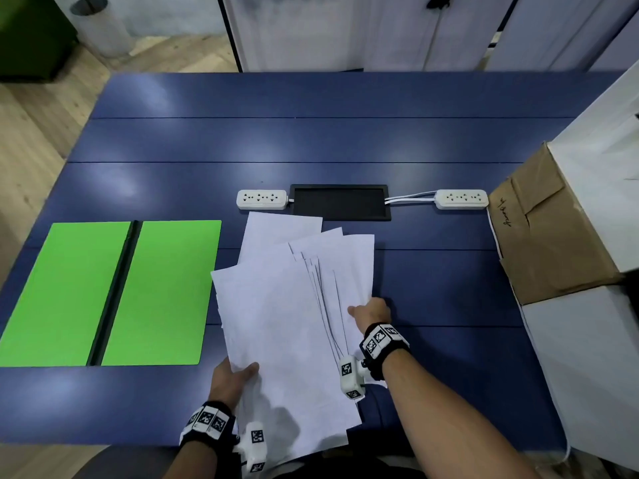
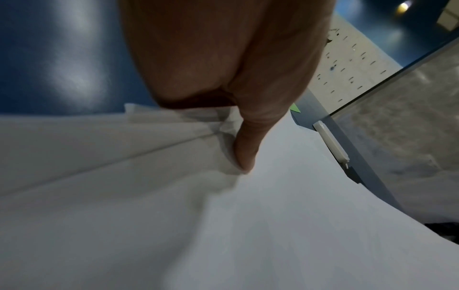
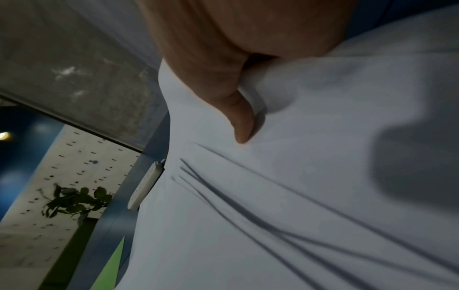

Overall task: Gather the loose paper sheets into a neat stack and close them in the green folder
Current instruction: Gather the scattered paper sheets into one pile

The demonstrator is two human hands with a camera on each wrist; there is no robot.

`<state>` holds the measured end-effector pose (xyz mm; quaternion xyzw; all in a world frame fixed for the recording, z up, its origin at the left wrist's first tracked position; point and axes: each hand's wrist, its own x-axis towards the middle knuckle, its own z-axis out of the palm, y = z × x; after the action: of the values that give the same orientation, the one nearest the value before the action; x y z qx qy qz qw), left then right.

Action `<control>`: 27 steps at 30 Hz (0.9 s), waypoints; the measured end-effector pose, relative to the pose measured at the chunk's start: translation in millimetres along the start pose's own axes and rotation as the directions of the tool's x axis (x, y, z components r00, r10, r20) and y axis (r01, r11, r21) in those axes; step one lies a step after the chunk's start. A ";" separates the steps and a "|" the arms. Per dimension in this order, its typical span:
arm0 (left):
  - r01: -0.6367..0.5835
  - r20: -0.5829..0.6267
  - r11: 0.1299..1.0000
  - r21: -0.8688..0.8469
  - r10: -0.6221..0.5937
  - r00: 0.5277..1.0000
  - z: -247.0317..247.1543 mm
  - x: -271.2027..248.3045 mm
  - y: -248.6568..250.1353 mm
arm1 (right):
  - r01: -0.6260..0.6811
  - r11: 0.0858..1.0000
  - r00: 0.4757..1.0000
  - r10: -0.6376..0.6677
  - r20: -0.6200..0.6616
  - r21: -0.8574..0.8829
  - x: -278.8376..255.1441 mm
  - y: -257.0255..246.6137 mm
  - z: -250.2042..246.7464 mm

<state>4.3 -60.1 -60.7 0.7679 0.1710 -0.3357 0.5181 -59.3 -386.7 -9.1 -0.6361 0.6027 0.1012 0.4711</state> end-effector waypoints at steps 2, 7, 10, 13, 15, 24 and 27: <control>-0.007 -0.011 1.000 0.008 0.007 1.000 1.7 -1.9 -0.2 | 0.051 0.999 0.997 -0.052 -0.065 -0.016 2.6 -1.2 -15.2; -0.088 -0.051 0.989 0.120 0.094 0.994 5.7 -8.0 9.7 | 0.276 0.954 0.939 -0.293 -0.182 -0.113 -9.1 -13.2 -80.6; -0.137 -0.074 0.973 0.187 0.153 0.985 8.4 -5.9 10.2 | 0.423 0.892 0.851 -0.452 -0.268 -0.159 -32.3 -22.4 -127.1; -0.194 -0.110 0.961 0.195 0.218 0.970 14.5 -14.8 21.7 | 0.485 0.868 0.813 -0.493 -0.310 -0.108 -48.7 -26.4 -166.7; -0.229 -0.130 0.951 0.208 0.260 0.957 17.7 -16.7 31.7 | 0.508 0.857 0.836 -0.463 -0.294 0.093 -56.0 -27.5 -186.7; -0.150 -0.199 0.933 0.327 0.223 0.954 13.6 72.4 38.1 | 0.243 0.701 0.873 -0.460 0.164 0.671 -47.5 -17.3 -97.5; -0.138 -0.157 0.891 0.432 0.225 0.962 13.2 99.6 40.0 | 0.052 0.815 0.910 -0.276 0.308 0.577 -29.3 -3.3 -27.7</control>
<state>95.6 -96.8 -105.6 0.9033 0.0745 -0.2346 0.3513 -76.1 -387.6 27.7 -0.4900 0.4452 0.0001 0.7495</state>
